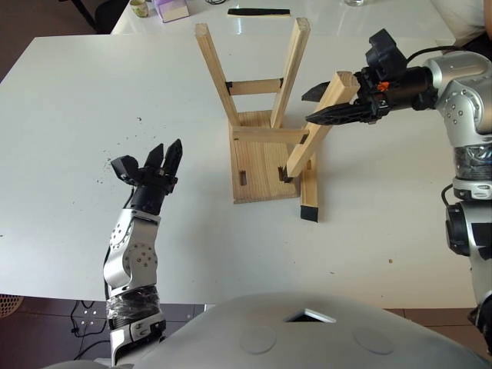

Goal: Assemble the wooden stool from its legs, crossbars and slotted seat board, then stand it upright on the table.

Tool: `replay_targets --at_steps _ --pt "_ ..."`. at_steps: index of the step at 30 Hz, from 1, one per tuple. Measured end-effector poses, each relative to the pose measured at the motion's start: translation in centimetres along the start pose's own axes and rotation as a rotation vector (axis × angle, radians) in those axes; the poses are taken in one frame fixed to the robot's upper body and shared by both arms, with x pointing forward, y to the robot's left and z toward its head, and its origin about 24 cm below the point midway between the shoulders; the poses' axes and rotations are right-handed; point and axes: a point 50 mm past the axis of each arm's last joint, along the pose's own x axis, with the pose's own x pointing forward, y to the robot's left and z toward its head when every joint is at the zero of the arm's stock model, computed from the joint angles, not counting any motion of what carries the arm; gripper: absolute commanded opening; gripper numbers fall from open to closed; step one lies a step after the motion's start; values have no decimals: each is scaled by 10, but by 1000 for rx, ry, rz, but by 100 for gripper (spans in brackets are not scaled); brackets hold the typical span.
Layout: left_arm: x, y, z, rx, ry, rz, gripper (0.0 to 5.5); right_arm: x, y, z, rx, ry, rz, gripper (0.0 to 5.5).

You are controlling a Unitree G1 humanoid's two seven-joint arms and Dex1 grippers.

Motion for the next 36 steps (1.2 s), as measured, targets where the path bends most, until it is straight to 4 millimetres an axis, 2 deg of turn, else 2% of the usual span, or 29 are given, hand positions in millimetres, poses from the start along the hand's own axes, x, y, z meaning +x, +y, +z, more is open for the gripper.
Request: replay_targets --at_steps 16,21,26,29,36 --pt "-2 -3 -6 -17 -6 5 316 3 -13 -7 -1 -4 -14 201" --pt "-1 -5 -7 -11 -13 3 316 3 -21 -3 -49 27 -40 201" --pt "-1 -7 -15 -21 8 1 316 10 -20 0 -108 67 -17 201" --pt "0 -7 -17 -23 8 0 316 15 -19 -10 -117 111 -11 201" --pt "2 -11 -20 -28 18 -15 316 22 -23 -18 -71 99 -46 201"
